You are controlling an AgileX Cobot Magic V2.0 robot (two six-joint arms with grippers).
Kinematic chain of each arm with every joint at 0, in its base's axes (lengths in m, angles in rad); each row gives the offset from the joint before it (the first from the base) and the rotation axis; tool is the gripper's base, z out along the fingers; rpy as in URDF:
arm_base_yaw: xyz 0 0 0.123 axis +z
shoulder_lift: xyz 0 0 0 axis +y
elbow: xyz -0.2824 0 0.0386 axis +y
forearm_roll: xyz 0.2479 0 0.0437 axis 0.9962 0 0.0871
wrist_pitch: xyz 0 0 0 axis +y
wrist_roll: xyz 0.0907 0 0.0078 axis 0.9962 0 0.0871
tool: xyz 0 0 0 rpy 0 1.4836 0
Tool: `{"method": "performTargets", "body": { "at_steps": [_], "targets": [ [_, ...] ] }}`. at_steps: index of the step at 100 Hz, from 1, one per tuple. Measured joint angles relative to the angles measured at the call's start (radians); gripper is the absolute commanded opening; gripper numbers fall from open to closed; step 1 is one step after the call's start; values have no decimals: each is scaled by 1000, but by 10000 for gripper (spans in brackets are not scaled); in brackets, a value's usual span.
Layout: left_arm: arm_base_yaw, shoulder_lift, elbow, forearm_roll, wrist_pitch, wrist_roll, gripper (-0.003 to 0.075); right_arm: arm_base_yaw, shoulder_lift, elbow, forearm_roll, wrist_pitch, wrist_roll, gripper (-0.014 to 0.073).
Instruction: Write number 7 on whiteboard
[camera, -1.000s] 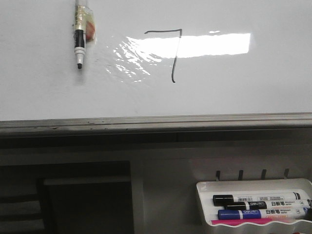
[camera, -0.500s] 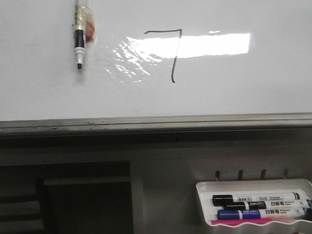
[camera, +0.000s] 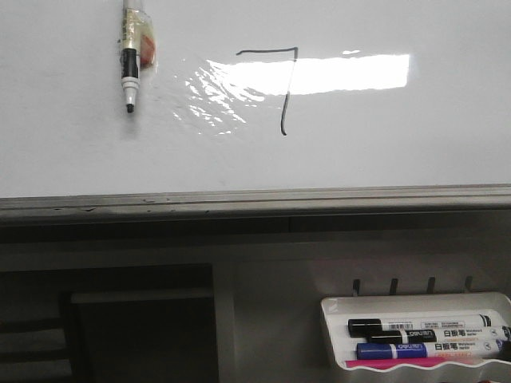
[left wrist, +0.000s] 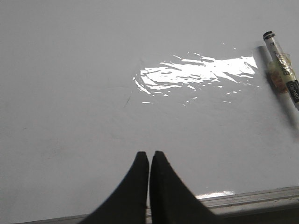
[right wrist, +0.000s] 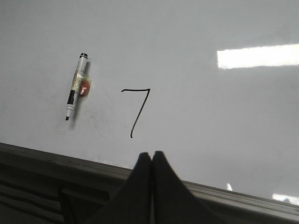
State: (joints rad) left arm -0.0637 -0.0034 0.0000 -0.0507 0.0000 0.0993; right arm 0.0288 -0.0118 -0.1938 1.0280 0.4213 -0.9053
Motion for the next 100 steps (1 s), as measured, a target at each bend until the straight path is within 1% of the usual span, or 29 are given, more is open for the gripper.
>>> {"method": "performTargets", "body": {
  "at_steps": [58,67,71,74,77,81,85,86,88,93,94,100],
  "targets": [
    [0,0,0,0,0,0,-20,0,0,0,0,0,-4,-64],
    [0,0,0,0,0,0,-20,0,0,0,-12,-33,-4,-64],
    [0,0,0,0,0,0,-20,0,0,0,-36,-59,2,-64],
    [0,0,0,0,0,0,-20,0,0,0,-67,-78,14,-64],
    [0,0,0,0,0,0,-20,0,0,0,-126,-101,41,-64],
    [0,0,0,0,0,0,-20,0,0,0,-210,-127,115,-64],
    [0,0,0,0,0,0,-20,0,0,4,-340,-157,221,-64],
    [0,0,0,0,0,0,-20,0,0,5,-389,-166,241,-64],
    [0,0,0,0,0,0,-20,0,0,7,-439,-175,301,-64],
    [0,0,0,0,0,0,-20,0,0,18,-647,-204,451,-64],
    [0,0,0,0,0,0,-20,0,0,22,-673,-207,491,-64],
    [0,0,0,0,0,0,-20,0,0,45,-867,-245,632,-64]
  ]
}}
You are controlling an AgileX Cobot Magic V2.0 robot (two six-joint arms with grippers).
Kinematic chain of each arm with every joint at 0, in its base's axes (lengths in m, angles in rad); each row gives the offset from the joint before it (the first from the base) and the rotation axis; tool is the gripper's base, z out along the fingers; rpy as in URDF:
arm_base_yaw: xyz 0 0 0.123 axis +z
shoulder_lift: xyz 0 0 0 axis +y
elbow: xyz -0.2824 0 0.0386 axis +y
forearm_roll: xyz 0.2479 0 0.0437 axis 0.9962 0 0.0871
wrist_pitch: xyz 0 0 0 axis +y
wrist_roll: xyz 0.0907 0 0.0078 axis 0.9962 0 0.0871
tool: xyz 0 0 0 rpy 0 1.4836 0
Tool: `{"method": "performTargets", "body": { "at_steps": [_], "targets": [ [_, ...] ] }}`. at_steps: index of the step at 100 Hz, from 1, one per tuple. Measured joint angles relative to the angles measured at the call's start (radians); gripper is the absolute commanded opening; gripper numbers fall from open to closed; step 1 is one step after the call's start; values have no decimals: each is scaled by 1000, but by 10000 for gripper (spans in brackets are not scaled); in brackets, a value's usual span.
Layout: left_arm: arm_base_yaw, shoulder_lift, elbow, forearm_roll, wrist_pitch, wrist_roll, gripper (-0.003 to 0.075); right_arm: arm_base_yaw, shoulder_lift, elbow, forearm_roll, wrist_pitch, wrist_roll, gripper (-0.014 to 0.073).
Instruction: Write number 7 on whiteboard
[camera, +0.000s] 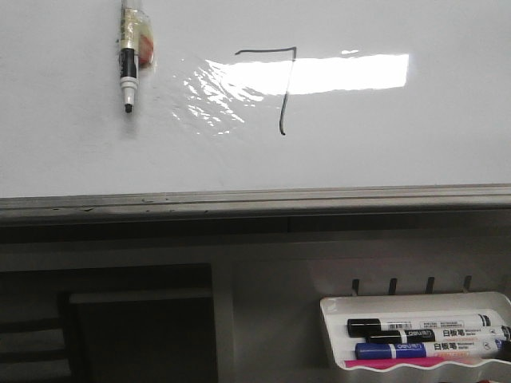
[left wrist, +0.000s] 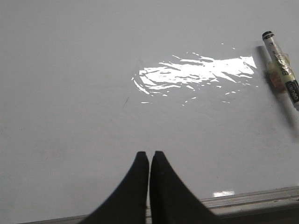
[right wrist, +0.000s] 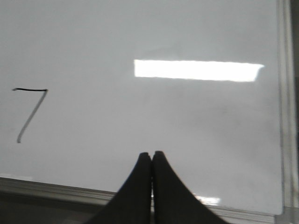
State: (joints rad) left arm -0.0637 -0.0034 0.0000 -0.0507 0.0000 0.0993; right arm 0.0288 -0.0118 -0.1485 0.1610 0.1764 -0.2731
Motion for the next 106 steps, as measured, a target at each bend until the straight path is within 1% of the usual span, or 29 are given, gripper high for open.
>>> {"method": "performTargets", "body": {
  "at_steps": [7,13,21,64,106],
  "targets": [
    [0,0,0,0,0,0,-20,0,0,45,-122,-49,103,-64],
    [0,0,0,0,0,0,-20,0,0,92,-161,-74,144,-64],
    [0,0,0,0,0,0,-20,0,0,146,-193,-82,161,-64],
    [0,0,0,0,0,0,-20,0,0,159,-222,-77,166,-64],
    [0,0,0,0,0,0,-20,0,0,159,-224,-82,164,-64]
  ]
}}
